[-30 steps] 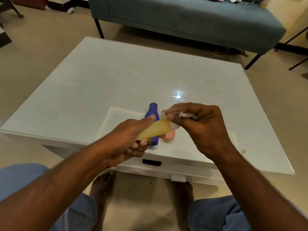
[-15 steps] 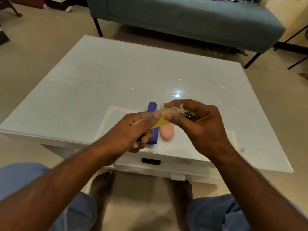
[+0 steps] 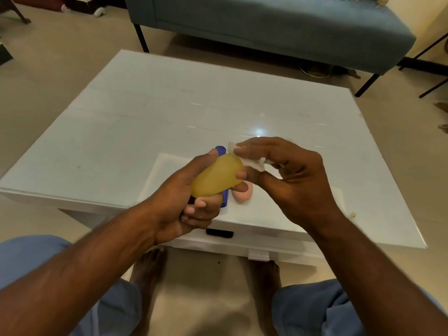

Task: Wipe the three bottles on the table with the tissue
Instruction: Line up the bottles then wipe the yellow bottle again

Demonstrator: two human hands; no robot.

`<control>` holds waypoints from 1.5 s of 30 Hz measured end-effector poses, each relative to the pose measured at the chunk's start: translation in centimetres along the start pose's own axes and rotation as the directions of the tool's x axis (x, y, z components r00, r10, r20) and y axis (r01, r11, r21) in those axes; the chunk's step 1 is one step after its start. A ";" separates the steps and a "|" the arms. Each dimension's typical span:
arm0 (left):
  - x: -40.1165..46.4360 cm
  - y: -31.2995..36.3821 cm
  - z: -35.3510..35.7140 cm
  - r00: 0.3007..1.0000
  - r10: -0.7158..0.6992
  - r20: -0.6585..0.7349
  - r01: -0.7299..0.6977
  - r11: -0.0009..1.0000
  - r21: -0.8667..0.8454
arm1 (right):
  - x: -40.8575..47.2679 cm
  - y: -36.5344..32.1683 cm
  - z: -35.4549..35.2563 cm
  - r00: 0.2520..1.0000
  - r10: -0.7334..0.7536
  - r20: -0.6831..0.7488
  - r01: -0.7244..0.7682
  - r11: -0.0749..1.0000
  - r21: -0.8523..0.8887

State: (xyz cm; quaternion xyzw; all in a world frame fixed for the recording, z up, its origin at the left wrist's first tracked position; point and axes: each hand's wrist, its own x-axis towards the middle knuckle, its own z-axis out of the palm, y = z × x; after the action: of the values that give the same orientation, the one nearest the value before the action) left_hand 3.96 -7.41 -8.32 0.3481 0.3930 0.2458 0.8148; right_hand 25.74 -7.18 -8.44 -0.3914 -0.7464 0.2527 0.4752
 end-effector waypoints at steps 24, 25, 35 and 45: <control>2.1 0.8 -4.4 0.693 0.501 -0.519 0.139 0.613 0.778 | -0.6 2.2 -1.9 0.707 0.701 -0.098 -0.573 0.486 -0.659; 2.2 0.8 -4.8 0.685 0.529 -0.501 0.173 0.550 0.817 | -0.7 2.3 -1.6 0.687 0.724 -0.071 -0.546 0.449 -0.707; 4.0 -0.4 -6.1 0.729 0.476 -0.491 0.395 0.293 0.871 | -1.1 2.3 0.5 0.520 0.842 0.141 -0.390 0.382 -0.838; 3.4 -0.5 -6.3 0.754 0.501 -0.424 0.423 0.125 0.898 | -2.4 3.2 1.0 0.461 0.872 0.167 -0.426 0.382 -0.820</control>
State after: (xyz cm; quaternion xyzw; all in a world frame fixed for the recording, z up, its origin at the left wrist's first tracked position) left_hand 0.88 -3.11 -13.08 0.6953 0.6976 0.0491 0.1660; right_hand 26.56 -7.32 -12.48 -0.7116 -0.6502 0.2423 -0.1097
